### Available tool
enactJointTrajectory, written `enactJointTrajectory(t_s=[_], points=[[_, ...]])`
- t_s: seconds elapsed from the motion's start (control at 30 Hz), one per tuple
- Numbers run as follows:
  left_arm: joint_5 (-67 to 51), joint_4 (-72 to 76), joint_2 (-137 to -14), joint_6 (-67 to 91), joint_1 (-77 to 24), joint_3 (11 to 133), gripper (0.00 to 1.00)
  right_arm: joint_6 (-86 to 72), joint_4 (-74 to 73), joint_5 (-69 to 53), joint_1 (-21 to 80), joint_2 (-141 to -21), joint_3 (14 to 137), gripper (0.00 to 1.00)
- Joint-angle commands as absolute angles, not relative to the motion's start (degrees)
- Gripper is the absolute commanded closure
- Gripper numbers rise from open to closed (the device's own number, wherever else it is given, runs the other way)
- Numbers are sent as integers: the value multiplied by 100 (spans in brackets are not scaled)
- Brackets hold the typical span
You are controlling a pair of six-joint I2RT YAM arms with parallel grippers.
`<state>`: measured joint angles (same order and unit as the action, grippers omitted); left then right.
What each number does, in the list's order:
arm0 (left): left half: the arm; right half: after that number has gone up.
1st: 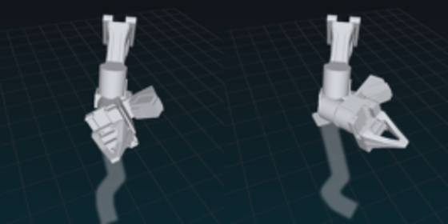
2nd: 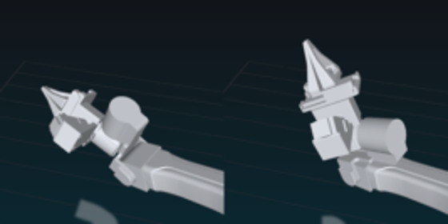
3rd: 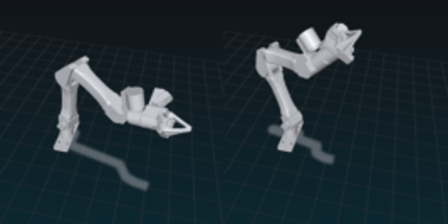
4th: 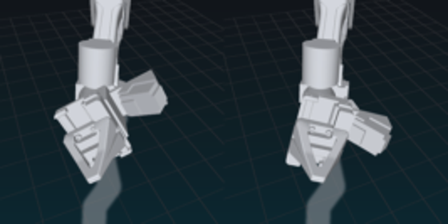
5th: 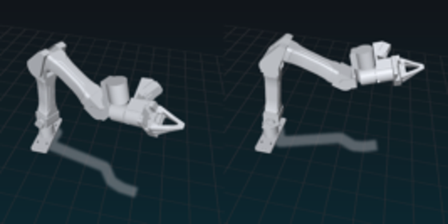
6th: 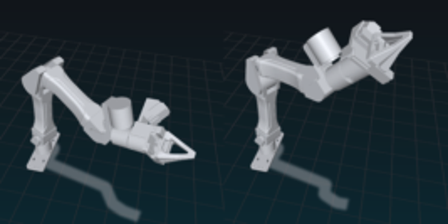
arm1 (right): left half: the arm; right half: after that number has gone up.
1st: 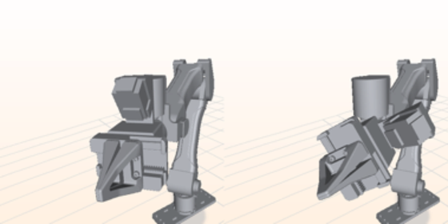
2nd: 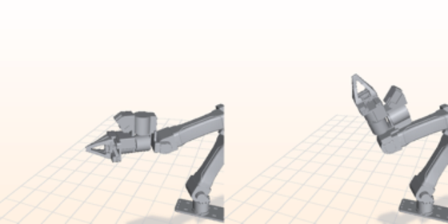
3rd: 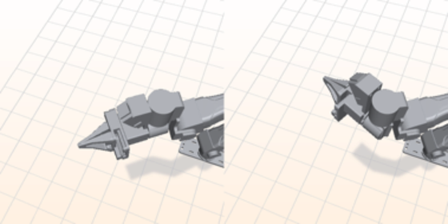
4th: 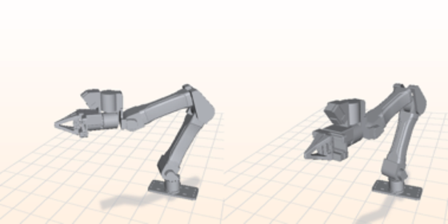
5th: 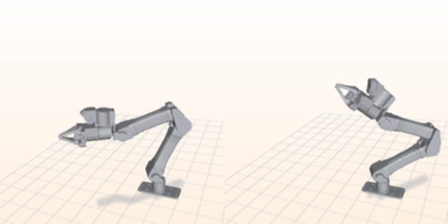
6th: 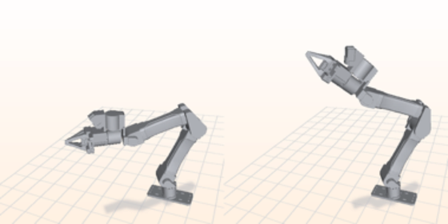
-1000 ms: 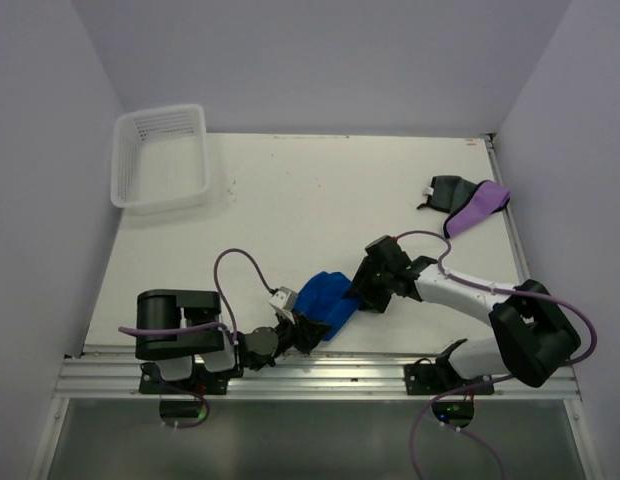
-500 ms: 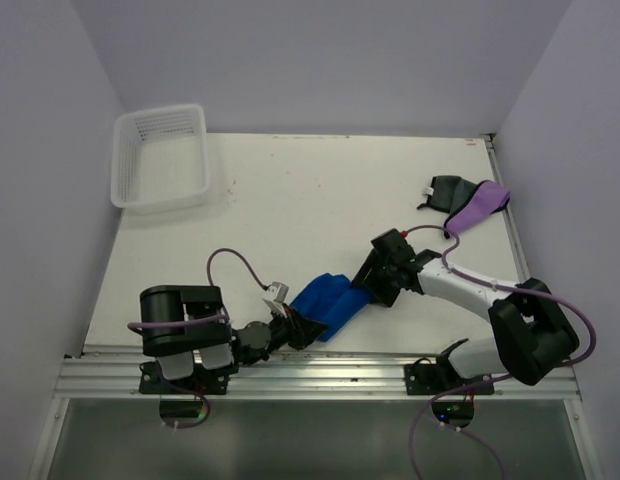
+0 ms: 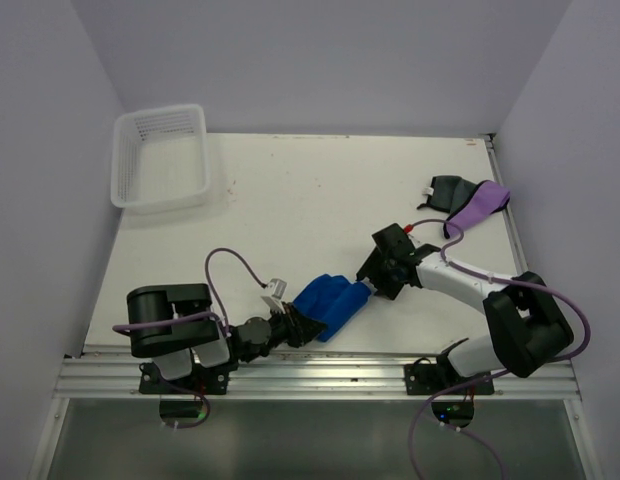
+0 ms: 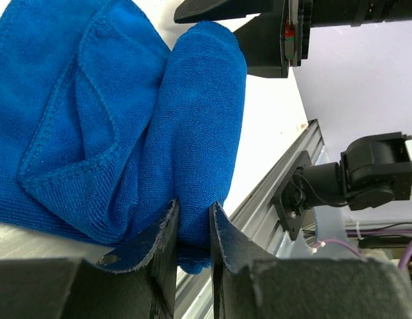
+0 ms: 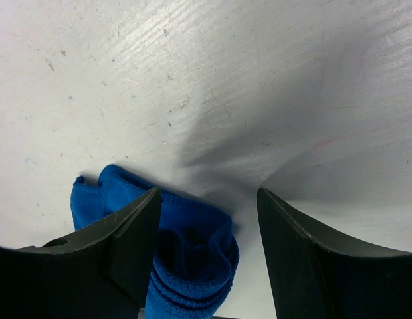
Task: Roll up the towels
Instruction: Roll the towel
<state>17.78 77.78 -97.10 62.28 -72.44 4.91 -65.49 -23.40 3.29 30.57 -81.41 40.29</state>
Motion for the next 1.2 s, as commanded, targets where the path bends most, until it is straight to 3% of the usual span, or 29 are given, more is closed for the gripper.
enactJointTrajectory(t_s=[0.0,0.5,0.73,1.03,1.17], points=[[1697,6926,-9791,6529,-7111,378,100,-6495,-2531,624,3032,-8113,4034,37],[642,6644,-10195,7321,-6355,431,100,-6319,-2892,1160,2980,-7138,3938,34],[510,6627,-10178,7550,-6188,308,100,-6249,-1295,475,2988,-5873,2823,36],[554,6477,-9975,8024,-6082,141,100,-6232,-732,230,2997,-4168,1697,33],[475,6504,-9984,8156,-6029,97,100,-6117,-177,-235,2997,-4087,1451,36]])
